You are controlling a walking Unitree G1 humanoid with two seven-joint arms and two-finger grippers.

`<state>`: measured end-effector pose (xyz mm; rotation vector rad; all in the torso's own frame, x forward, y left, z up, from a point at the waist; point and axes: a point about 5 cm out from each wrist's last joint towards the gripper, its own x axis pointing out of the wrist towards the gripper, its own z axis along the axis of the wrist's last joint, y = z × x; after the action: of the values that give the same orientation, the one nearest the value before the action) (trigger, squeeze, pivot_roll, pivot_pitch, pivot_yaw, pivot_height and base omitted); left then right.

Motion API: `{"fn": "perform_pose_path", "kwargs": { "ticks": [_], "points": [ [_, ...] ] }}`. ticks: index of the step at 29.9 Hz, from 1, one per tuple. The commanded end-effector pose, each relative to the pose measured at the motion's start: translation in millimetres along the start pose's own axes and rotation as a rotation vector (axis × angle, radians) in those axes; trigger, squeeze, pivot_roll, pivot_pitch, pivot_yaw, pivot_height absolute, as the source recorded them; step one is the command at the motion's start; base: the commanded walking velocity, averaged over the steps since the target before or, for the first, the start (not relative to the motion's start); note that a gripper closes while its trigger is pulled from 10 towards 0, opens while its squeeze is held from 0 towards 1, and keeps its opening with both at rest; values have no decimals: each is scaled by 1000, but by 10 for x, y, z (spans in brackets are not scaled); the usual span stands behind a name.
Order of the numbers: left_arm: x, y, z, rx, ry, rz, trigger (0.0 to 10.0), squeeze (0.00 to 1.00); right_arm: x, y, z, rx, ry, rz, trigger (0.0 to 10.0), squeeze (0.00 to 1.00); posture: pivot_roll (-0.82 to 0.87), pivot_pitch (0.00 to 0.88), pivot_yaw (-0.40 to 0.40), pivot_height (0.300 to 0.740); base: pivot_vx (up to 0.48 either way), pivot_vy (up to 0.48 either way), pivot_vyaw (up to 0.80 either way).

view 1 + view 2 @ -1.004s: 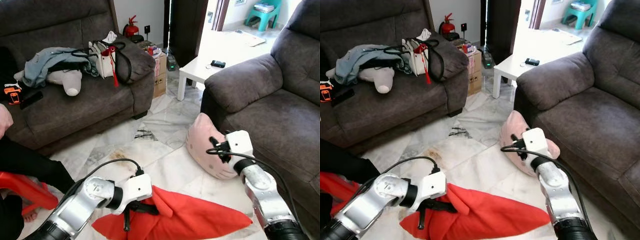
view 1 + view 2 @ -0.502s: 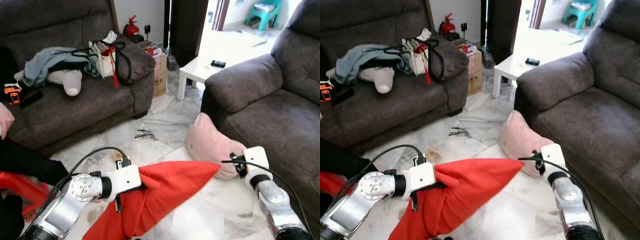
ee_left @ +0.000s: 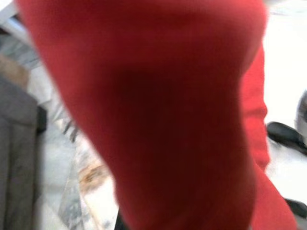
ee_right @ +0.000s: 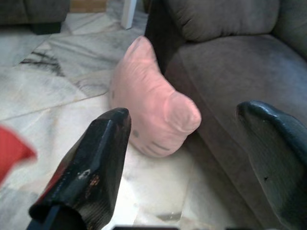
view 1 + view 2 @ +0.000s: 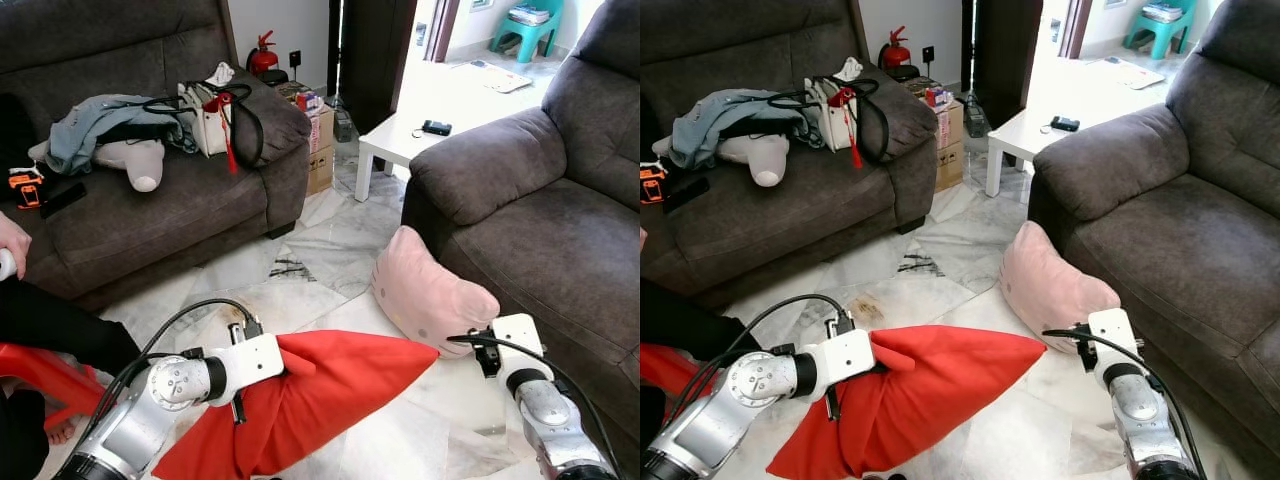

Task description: Move the pillow to the sofa from floor

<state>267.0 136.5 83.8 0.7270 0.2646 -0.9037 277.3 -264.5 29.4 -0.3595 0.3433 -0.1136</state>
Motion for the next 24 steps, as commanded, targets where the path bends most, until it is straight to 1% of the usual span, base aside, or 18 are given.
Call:
{"fn": "perform_pose_path", "kwargs": {
  "ticks": [1, 2, 3, 4, 6, 8, 11, 13, 14, 15, 16, 17, 18, 19, 20, 22, 23, 24],
  "points": [
    [-76, 314, 105, 10, -22, 182, 10000, 0, 1, -26, 42, 9, -26, -29, 10000, 1000, -36, 57, 19, 739, 0, 0, 0],
    [-72, 330, 96, 2, -15, 209, 10000, 0, 1, -25, 45, 9, -31, -36, 10000, 1000, -36, 57, 19, 739, 0, 0, 0],
    [-53, 380, 81, -90, 0, 318, 10000, 0, -10, -9, 40, 11, -37, -51, 10000, 1000, -33, 60, 19, 739, 0, 0, 0],
    [-45, 390, 77, -131, 1, 351, 10000, 0, -14, -1, 38, 14, -39, -55, 10000, 1000, -33, 60, 19, 739, 0, 0, 0],
    [-19, 382, 72, -210, 0, 397, 10000, 0, -19, 17, 37, 18, -40, -63, 10000, 1000, -36, 62, 19, 739, 0, 0, 0],
    [-14, 382, 69, -228, -1, 414, 10000, 0, -20, 22, 38, 19, -40, -64, 10000, 1000, -35, 62, 19, 739, 0, 0, 0],
    [0, 381, -6, -366, 22, 487, 10000, 0, -19, 36, 41, 26, -42, -68, 10000, 1000, -36, 65, 18, 739, 0, 0, 0],
    [16, 342, -17, -365, 16, 424, 10000, 0, -14, 41, 38, 21, -37, -67, 10000, 1000, -37, 66, 17, 739, 0, 0, 0],
    [22, 314, -3, -350, -1, 375, 10000, 0, -12, 43, 36, 21, -34, -68, 10000, 1000, -37, 66, 17, 739, 0, 0, 0],
    [15, 263, 32, -309, -43, 273, 10000, 0, -11, 47, 25, 22, -23, -66, 10000, 1000, -34, 68, 17, 739, 0, 0, 0],
    [10, 252, 41, -298, -53, 249, 10000, 0, -11, 49, 21, 21, -19, -64, 10000, 1000, -34, 67, 17, 739, 0, 0, 0],
    [-8, 263, 34, -306, -58, 229, 10000, 0, -11, 70, 13, 24, -14, -42, 10000, 467, -33, 67, 18, 739, 0, 0, 0],
    [-20, 274, 28, -314, -60, 221, 10000, 0, -11, 86, 7, 27, -11, -25, 10000, 467, -34, 67, 19, 739, 0, 0, 0],
    [-28, 280, 24, -320, -62, 215, 10000, 0, -11, 96, 4, 29, -9, -15, 10000, 0, -34, 67, 19, 739, 0, 0, 0],
    [-35, 276, 20, -310, -57, 193, 10000, 0, -13, 98, -5, 16, -1, -16, 10000, 0, -34, 66, 21, 739, 0, 0, 0],
    [-49, 199, 28, -272, -60, 83, 10000, 0, -13, 86, -36, 6, 24, -34, 10000, 0, -36, 66, 21, 739, 0, 0, 0],
    [-61, 132, 42, -257, -70, 3, 10000, 0, -13, 80, -51, 8, 37, -42, 10000, 0, -36, 66, 21, 739, 0, 0, 0],
    [-66, 102, 52, -252, -76, -29, 10000, 0, -12, 81, -47, 12, 34, -40, 10000, 0, -37, 66, 21, 739, 0, 0, 0]
  ]
}}
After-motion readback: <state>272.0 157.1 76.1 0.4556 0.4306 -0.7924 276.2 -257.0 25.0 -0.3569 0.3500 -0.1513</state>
